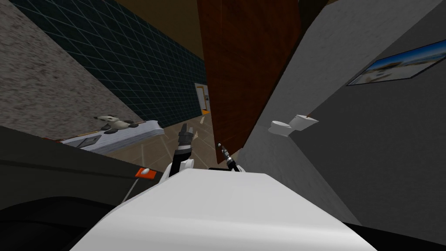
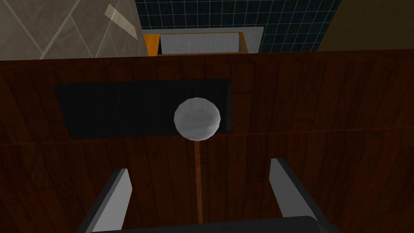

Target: Push the door open

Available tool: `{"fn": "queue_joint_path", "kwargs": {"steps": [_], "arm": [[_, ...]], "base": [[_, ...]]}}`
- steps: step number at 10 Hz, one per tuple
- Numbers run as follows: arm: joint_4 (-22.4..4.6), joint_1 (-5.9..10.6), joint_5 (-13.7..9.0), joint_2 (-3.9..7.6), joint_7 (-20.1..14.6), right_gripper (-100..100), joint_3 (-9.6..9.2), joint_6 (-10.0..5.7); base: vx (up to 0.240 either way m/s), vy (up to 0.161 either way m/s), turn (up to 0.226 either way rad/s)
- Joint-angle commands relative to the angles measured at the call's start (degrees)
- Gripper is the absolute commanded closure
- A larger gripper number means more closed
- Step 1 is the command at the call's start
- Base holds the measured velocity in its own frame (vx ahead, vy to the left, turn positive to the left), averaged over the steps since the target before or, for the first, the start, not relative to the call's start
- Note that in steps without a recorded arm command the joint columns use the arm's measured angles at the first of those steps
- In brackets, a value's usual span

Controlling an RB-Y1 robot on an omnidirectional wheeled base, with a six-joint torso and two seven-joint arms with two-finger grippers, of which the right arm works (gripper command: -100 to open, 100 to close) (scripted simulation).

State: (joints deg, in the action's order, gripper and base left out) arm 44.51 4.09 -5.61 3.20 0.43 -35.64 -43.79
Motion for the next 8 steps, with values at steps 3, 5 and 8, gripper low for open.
{"fn": "queue_joint_path", "kwargs": {"steps": [3, 5, 8], "arm": [[-0.6, 0.06, -0.1, -0.91, 0.3, -100, 0.45, -0.81], [-0.4, 0.10, -0.1, -0.65, 0.2, 100, 0.38, -0.56], [-0.4, 0.10, -0.1, -0.65, 0.2, 100, 0.38, -0.56]], "base": [[0.168, 0.125, 0.023], [0.024, 0.018, -0.003], [-0.016, -0.012, 0.004]]}}
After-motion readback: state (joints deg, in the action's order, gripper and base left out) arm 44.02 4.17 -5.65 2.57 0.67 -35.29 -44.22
